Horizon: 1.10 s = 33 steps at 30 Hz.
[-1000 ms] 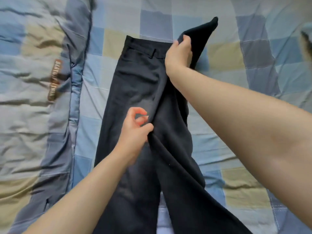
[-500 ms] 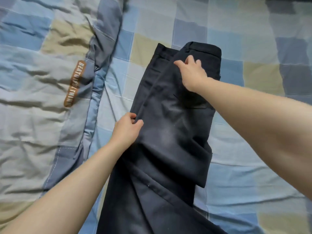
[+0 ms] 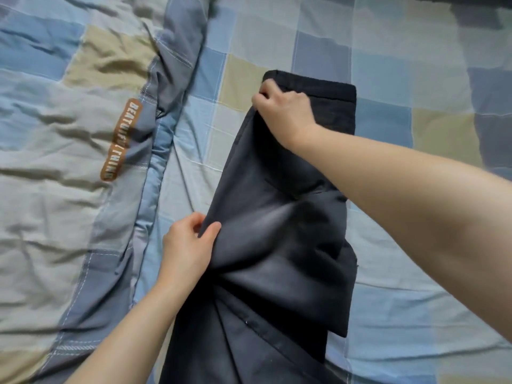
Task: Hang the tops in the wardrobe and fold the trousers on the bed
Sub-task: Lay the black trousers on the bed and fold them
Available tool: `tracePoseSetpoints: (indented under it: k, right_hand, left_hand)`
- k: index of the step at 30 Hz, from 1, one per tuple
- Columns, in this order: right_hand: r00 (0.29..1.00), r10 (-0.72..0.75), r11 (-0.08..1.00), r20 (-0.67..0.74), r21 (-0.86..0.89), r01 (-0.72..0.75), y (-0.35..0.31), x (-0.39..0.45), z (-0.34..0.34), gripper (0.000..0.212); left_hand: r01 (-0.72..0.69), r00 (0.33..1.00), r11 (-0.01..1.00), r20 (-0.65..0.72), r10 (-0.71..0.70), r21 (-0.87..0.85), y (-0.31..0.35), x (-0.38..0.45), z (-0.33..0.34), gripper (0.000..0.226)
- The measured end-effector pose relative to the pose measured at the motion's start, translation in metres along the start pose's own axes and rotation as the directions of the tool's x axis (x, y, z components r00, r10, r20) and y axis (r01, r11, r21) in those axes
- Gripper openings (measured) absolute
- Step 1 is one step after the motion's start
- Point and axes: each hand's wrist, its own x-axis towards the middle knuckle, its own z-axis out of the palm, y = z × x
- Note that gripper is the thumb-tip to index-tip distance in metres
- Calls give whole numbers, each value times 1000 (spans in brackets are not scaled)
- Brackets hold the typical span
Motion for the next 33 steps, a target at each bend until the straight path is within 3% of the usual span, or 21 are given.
tracePoseSetpoints:
  k: [1,4,9,12,15,17,18,19,20,21,23,24,25,27,29,31,33]
  right_hand:
    - [999,-29,1000,-15,-4,29,-11,0,0,27]
    - [993,2,1000,114,9,-3,-30,4,7,35]
    - [981,134,989,142,49,-143,-30,18,13,31]
    - [944,241,934,226,209,-289,-10,19,25,31]
    - [949,142,856,283,446,-261,5,15,31,43]
    - [980,117,729,162,656,-196,20,1,24,48]
    - [973,220,697,76,685,-211,35,-10,25,46]
    - [928,373,701,-12,659,-273,49,-21,24,43]
    - [828,560,674,-43,605,-424,70,-37,30,42]
    - [682,731,564,-11,572,-595,89,-54,36,44]
    - [373,889,157,266,589,-793,115,-90,53,51]
    - [309,865,15,396,594,-804,115,-103,60,56]
    - [323,821,-28,471,598,-801,108,-114,64,62]
    - [406,749,-5,524,617,-787,86,-125,71,66]
    - [425,734,-10,530,634,-773,71,-128,74,57]
    - [404,730,-35,551,620,-783,63,-120,69,41]
    - [441,778,82,448,624,-777,67,-112,61,27]
  left_hand:
    - [26,1000,999,9,-26,20,-9,-3,-4,28]
    - [35,999,996,0,-35,76,-22,-7,-8,15]
    - [-141,990,962,33,137,235,-17,-1,-4,17]
    - [-157,987,913,81,137,378,-18,6,-2,19]
    - [-61,997,904,75,32,423,-22,26,-7,18]
    - [-14,982,847,167,-89,531,-22,37,-11,18]
    - [-3,967,803,207,-150,596,-21,40,-11,20]
    - [7,959,770,215,-187,637,-17,42,-11,22]
    - [5,959,759,213,-189,651,-13,45,-9,22]
    - [1,964,781,206,-166,625,-7,47,-8,23]
    - [15,980,889,169,-104,458,8,53,-1,30]
    - [32,983,937,157,-92,349,16,58,3,34]
    - [58,983,969,157,-98,242,24,63,10,38]
    - [154,969,987,189,-158,35,34,74,19,38]
    - [245,952,963,213,-218,-113,39,79,26,35]
    - [246,961,959,162,-222,-143,37,82,32,30]
    - [109,993,992,54,-106,-58,39,80,39,25]
